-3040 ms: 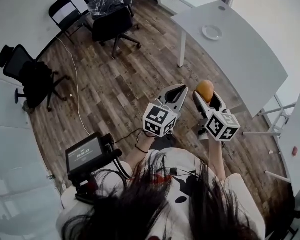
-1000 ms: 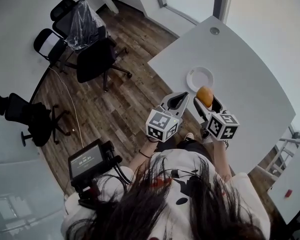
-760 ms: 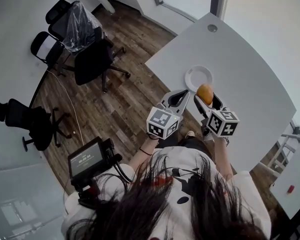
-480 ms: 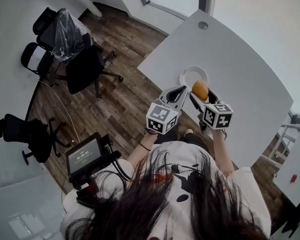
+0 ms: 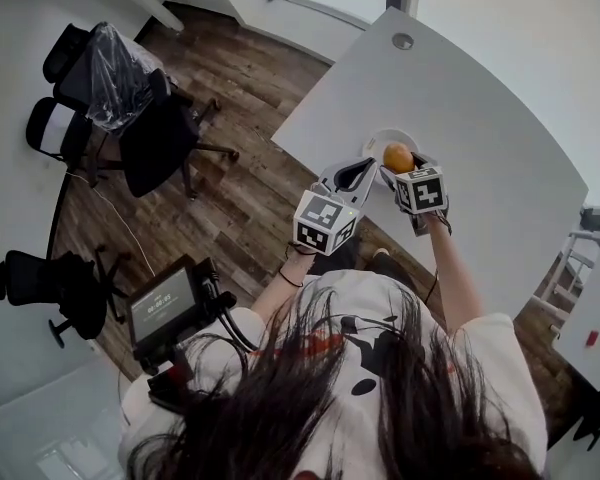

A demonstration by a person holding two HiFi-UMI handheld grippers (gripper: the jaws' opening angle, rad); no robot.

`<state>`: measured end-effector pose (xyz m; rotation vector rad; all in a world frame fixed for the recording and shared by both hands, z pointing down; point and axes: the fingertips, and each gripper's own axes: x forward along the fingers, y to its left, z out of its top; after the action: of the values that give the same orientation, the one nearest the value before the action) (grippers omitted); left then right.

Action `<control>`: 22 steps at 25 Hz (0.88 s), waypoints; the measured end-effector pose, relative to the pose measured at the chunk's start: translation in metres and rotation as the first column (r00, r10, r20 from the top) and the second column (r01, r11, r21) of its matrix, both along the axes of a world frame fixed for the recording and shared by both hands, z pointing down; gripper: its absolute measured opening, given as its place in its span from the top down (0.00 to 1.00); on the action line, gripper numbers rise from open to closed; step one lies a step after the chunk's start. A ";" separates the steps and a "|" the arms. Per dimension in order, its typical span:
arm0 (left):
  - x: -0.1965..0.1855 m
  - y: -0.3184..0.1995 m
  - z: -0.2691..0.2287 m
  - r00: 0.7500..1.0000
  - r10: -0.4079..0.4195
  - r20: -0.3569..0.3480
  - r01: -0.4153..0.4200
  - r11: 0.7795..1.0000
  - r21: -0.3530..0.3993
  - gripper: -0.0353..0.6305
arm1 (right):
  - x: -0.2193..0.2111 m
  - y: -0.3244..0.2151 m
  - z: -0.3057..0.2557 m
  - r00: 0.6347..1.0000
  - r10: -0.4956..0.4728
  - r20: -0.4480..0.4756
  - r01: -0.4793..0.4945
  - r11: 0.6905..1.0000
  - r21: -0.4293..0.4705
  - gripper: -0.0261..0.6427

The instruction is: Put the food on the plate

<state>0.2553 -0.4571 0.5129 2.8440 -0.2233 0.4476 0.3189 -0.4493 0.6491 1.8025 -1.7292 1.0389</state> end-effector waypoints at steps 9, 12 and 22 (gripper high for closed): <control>0.000 0.007 0.003 0.999 0.040 0.004 -0.040 0.999 0.003 0.94 | 0.004 0.009 0.027 0.997 -0.030 -0.071 0.024 0.997 -0.078 0.43; 0.001 0.008 0.003 0.999 0.046 0.006 -0.046 0.999 0.003 0.94 | 0.006 0.011 0.024 0.997 -0.016 -0.072 0.011 0.997 -0.071 0.43; 0.001 0.009 0.005 0.998 0.054 0.010 -0.054 0.999 0.001 0.94 | 0.001 0.024 0.033 0.998 0.018 -0.056 -0.023 0.995 -0.096 0.42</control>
<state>0.2565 -0.4480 0.5177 2.8559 -0.1488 0.4730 0.3198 -0.4251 0.6819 1.7753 -1.6035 1.0531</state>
